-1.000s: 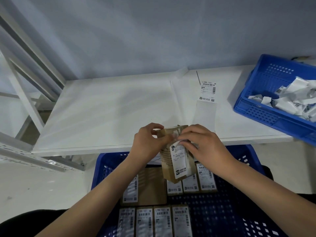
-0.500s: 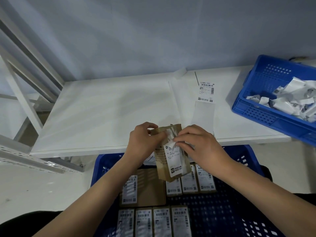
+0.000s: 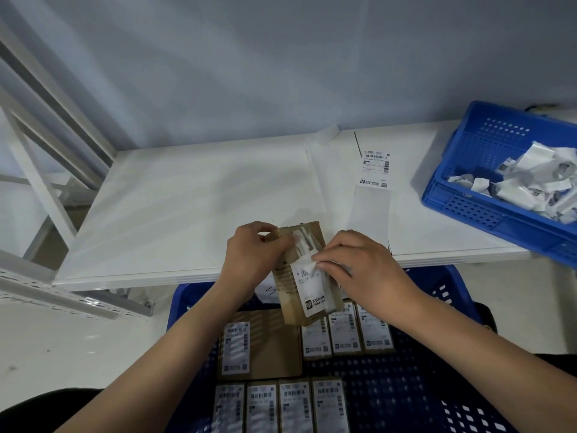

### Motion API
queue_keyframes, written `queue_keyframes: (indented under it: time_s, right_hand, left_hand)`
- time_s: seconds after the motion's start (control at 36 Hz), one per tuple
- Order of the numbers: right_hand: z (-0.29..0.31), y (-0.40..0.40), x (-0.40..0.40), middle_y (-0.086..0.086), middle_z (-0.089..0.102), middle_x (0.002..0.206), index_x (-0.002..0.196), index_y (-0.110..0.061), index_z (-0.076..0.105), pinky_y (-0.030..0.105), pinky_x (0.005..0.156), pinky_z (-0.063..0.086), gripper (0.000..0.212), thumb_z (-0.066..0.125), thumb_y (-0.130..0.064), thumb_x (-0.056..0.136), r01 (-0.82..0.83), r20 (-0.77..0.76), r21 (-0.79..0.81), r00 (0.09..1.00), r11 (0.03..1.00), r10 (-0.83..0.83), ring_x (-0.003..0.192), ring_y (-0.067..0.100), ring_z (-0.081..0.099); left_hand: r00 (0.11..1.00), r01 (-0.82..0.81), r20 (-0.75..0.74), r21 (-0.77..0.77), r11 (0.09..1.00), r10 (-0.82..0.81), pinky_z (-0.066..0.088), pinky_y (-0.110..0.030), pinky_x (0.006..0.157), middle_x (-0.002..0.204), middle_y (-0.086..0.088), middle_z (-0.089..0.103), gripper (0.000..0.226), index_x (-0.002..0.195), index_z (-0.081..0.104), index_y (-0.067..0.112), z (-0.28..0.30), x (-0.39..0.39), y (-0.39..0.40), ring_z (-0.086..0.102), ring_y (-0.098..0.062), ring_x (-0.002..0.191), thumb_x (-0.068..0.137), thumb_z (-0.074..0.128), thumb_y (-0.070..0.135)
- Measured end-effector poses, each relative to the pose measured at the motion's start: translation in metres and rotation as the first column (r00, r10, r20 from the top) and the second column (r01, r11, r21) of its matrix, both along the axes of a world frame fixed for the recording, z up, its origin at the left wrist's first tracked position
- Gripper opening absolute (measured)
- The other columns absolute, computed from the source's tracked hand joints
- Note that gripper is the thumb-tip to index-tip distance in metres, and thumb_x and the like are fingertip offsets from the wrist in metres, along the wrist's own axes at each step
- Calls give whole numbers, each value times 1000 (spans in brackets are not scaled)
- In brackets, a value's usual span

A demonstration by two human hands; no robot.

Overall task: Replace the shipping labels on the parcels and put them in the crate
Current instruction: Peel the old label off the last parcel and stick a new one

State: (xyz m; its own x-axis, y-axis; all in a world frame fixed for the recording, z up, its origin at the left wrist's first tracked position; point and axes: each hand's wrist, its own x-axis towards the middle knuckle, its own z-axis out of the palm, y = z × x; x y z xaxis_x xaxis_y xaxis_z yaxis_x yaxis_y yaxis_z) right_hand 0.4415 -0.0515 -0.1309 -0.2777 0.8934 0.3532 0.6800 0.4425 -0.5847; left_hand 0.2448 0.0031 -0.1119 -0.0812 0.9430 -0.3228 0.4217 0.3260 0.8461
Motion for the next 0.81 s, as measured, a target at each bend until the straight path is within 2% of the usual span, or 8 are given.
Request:
queue_keyframes:
  time_s: [0.11, 0.22, 0.31, 0.53, 0.67, 0.75, 0.81]
  right_hand:
    - [3, -1, -1, -5, 65, 92, 101, -16, 78, 27, 74, 54, 14, 75, -10, 89, -3, -13, -21, 1000, 1000, 3, 87, 5, 57]
    - [6, -2, -1, -7, 63, 92, 103, -16, 78, 21, 75, 47, 14, 73, -12, 91, -11, -8, -48, 1000, 999, 11, 87, 3, 55]
    - [7, -3, -1, -6, 64, 93, 104, -16, 78, 27, 76, 53, 14, 73, -12, 91, -7, -22, -69, 1000, 998, 6, 87, 7, 59]
    - [8, -2, 2, -14, 62, 101, 111, -20, 76, 24, 84, 51, 18, 70, -18, 94, -1, -50, -143, 999, 990, -6, 95, 2, 60]
    - [5, -3, 7, -15, 63, 116, 119, -23, 72, 21, 94, 49, 28, 69, -13, 94, -19, -103, -211, 995, 977, -3, 104, -2, 58]
    - [7, -2, 11, -18, 61, 123, 122, -26, 70, 15, 92, 45, 32, 69, -12, 93, 1, -94, -234, 995, 972, -24, 100, -8, 55]
    - [10, -2, 11, -17, 62, 122, 120, -21, 71, 13, 91, 45, 30, 70, -10, 92, 6, -107, -205, 994, 979, -29, 99, -10, 55]
  left_hand:
    - [1000, -6, 13, 3, 1000, 6, 64, -43, 81, 108, -6, 72, 34, 110, 68, 18, 2, -1, 0, 72, -20, 92, 84, 81, 37]
    - [999, -32, 32, 15, 999, 31, 64, -42, 79, 107, -6, 72, 24, 102, 67, 21, 5, -6, 3, 73, -19, 87, 86, 80, 33]
    - [999, -39, 31, 32, 999, 38, 64, -44, 79, 103, -6, 73, 15, 92, 66, 26, 7, -10, 5, 74, -21, 85, 87, 79, 32]
    - [998, -69, -8, 78, 995, 70, 63, -45, 83, 109, -8, 72, 16, 89, 61, 32, 11, -14, 8, 72, -22, 91, 89, 77, 35]
    - [996, -88, -17, 81, 993, 89, 63, -46, 84, 113, -9, 72, 23, 103, 66, 24, 10, -18, 9, 72, -24, 95, 89, 77, 38]
    - [996, -77, -33, 87, 993, 80, 63, -46, 84, 111, -9, 73, 35, 110, 69, 18, 10, -20, 11, 73, -25, 93, 88, 76, 45]
    - [998, -60, -7, 72, 996, 61, 63, -45, 83, 109, -8, 74, 40, 114, 70, 17, 9, -20, 10, 74, -23, 90, 88, 76, 46]
